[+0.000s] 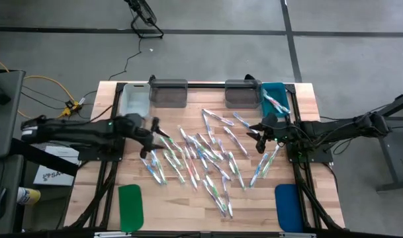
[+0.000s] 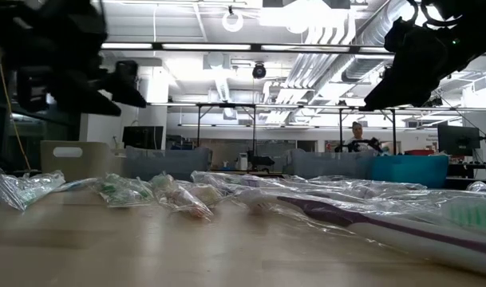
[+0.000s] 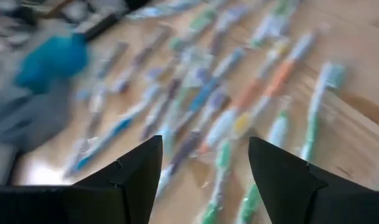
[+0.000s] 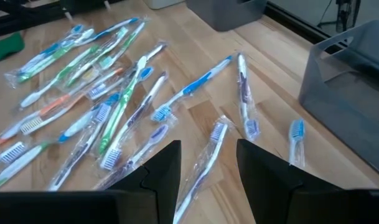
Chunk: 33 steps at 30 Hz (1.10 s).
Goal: Pick & Place Toothbrushes
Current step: Put the orange toothbrush into the blue bin
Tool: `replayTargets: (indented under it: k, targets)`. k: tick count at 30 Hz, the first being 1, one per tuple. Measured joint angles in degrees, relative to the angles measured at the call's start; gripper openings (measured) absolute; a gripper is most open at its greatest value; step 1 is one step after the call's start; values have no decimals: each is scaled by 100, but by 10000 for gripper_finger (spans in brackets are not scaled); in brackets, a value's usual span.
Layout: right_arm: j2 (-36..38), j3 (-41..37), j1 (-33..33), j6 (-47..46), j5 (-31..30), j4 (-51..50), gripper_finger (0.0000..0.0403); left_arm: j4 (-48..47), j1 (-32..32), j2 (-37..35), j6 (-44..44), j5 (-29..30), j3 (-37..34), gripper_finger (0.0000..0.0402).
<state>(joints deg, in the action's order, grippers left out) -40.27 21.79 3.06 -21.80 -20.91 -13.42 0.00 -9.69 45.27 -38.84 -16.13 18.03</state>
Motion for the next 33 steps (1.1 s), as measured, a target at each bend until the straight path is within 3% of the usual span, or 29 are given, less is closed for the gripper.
replayTargets:
  k: [8, 15, 18, 25, 33]
  targets:
    - [0, -1, -1, 50, 7, -3, 149, -659, 0, 2544, -1009, -1162, 1490, 232]
    - [0, -1, -1, 63, 34, -7, 149, -1889, 261, 4059, -2094, -1290, 2790, 232]
    - [0, -1, -1, 66, 34, -12, 149, -2118, 522, 4469, -2484, -1057, 3189, 232]
    - [-2, -3, -4, 67, 34, -27, 149, -2387, 1083, 4966, -2843, 161, 3815, 232]
    - [-2, -5, -4, 68, 34, -26, 149, -2466, 1409, 5322, -2817, 343, 4095, 232]
